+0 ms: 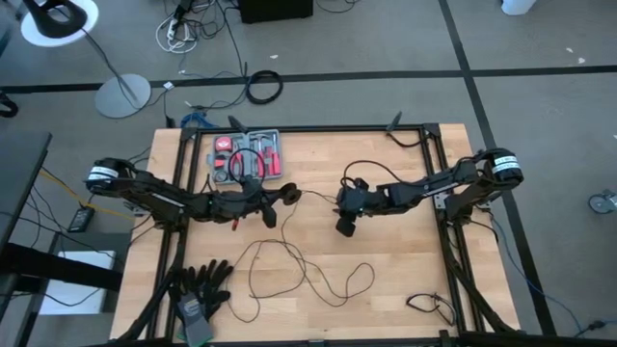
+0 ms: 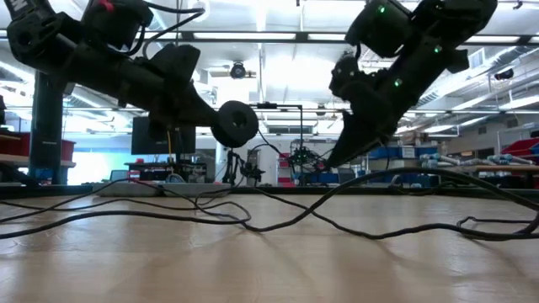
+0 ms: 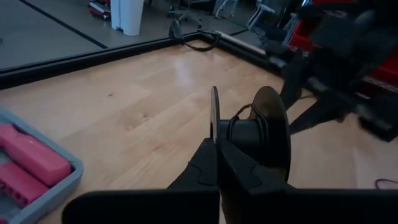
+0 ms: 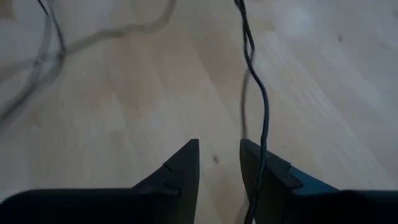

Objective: Coil cords
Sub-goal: Coil the black wire onto the spool

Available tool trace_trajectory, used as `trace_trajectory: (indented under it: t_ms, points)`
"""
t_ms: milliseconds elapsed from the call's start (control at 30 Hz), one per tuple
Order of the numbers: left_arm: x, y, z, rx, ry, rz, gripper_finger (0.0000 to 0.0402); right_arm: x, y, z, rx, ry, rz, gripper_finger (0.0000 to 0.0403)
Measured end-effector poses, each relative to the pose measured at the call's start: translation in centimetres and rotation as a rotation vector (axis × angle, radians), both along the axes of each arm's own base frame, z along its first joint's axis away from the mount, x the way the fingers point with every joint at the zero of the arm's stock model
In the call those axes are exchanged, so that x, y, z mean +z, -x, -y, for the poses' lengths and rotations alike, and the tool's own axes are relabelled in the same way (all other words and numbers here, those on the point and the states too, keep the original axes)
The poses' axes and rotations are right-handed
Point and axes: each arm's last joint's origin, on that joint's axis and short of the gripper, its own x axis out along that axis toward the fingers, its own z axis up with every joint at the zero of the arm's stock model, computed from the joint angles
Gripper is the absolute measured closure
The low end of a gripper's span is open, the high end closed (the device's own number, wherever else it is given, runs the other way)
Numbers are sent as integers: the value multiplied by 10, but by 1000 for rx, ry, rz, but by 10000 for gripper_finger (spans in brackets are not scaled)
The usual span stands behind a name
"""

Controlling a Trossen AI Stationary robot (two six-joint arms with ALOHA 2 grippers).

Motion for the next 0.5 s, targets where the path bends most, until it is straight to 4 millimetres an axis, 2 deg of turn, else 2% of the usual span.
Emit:
trace_trajectory:
  t_ms: [233, 500]
  points:
    - [-3, 1, 0, 11, 16, -23, 402, 37, 9, 2, 30, 86, 134, 289]
    - [1, 0, 0, 17, 7, 13, 402, 51, 47, 8, -56, 123, -40, 289]
